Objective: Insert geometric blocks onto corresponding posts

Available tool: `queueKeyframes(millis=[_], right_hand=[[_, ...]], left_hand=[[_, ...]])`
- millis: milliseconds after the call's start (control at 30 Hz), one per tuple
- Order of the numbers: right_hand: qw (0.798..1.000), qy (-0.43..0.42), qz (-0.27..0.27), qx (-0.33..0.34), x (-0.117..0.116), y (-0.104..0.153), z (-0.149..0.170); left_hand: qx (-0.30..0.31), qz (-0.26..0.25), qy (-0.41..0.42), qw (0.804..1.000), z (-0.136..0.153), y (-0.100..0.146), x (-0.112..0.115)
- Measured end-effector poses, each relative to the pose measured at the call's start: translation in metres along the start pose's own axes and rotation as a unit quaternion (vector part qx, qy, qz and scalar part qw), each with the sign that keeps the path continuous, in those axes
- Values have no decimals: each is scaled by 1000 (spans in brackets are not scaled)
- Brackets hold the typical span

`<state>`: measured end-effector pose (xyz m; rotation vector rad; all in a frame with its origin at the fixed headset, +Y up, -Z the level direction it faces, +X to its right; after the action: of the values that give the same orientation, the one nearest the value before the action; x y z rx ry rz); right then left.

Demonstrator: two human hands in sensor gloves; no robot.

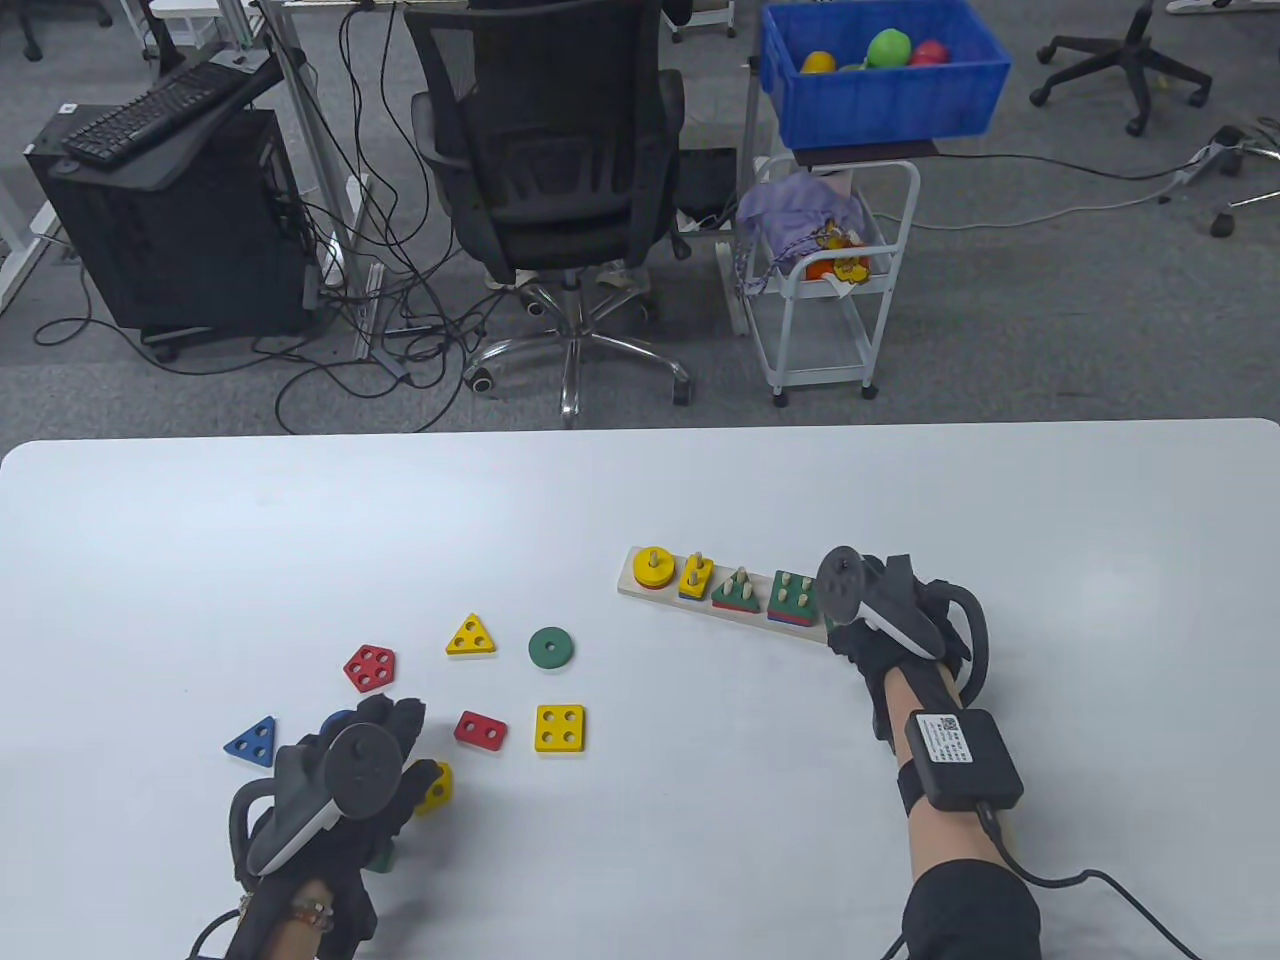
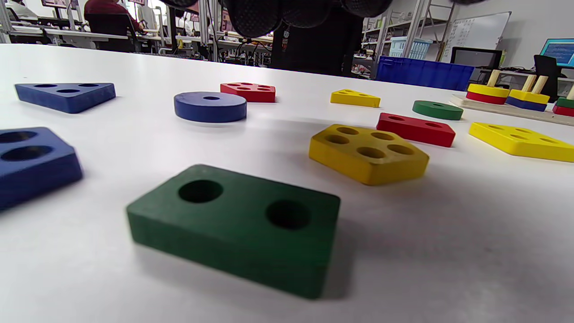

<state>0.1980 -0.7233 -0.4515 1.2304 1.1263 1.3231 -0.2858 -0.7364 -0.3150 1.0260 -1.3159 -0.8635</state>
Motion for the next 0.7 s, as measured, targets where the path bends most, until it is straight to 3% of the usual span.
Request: queueKeyframes(millis=[267,433,567,633,700], right_hand=[[994,-7,11,105,23,62,-23],[986,-70,38,144,30,109,-41],[982,-65,71,162,18,124,-41],[984,-35,41,167,13,125,-37],[985,-43,50,159,12,125,-32]], left_hand=[[15,-1,-8,1000,-9,3,1],[19,-4,-17,1000,-14,4,1],[23,-5,-21,999,-18,6,1],[25,-5,-27,999,-21,6,2],[33,-2,-32,999,-27,6,4]])
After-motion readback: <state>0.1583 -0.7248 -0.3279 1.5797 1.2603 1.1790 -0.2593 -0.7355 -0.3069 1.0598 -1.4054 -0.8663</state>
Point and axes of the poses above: the tracker on the back of each hand, its own z axis roughly to the little-finger side, its own y axis roughly from the fingertips to the wrist, x = y × z, the point moved 3 cm from there along -y, roughly from the wrist to the fingertips, and after that the axes turned 10 degrees about z, right-handed, at the moved point
